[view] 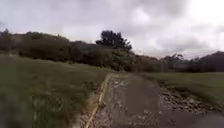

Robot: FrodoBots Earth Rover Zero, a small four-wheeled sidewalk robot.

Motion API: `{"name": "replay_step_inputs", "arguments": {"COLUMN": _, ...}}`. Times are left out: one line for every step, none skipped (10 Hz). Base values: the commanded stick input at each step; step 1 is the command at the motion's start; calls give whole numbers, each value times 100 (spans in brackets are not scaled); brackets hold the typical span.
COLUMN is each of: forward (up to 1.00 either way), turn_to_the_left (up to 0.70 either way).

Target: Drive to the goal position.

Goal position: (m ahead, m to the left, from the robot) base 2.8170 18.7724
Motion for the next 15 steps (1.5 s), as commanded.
{"name": "replay_step_inputs", "arguments": {"forward": 70, "turn_to_the_left": 0}}
{"name": "replay_step_inputs", "arguments": {"forward": 70, "turn_to_the_left": 0}}
{"name": "replay_step_inputs", "arguments": {"forward": 70, "turn_to_the_left": 0}}
{"name": "replay_step_inputs", "arguments": {"forward": 70, "turn_to_the_left": 0}}
{"name": "replay_step_inputs", "arguments": {"forward": 70, "turn_to_the_left": 0}}
{"name": "replay_step_inputs", "arguments": {"forward": 70, "turn_to_the_left": 0}}
{"name": "replay_step_inputs", "arguments": {"forward": 70, "turn_to_the_left": 0}}
{"name": "replay_step_inputs", "arguments": {"forward": 70, "turn_to_the_left": 0}}
{"name": "replay_step_inputs", "arguments": {"forward": 70, "turn_to_the_left": 0}}
{"name": "replay_step_inputs", "arguments": {"forward": 70, "turn_to_the_left": 0}}
{"name": "replay_step_inputs", "arguments": {"forward": 70, "turn_to_the_left": 0}}
{"name": "replay_step_inputs", "arguments": {"forward": 70, "turn_to_the_left": 0}}
{"name": "replay_step_inputs", "arguments": {"forward": 70, "turn_to_the_left": 0}}
{"name": "replay_step_inputs", "arguments": {"forward": 70, "turn_to_the_left": 0}}
{"name": "replay_step_inputs", "arguments": {"forward": 70, "turn_to_the_left": 0}}
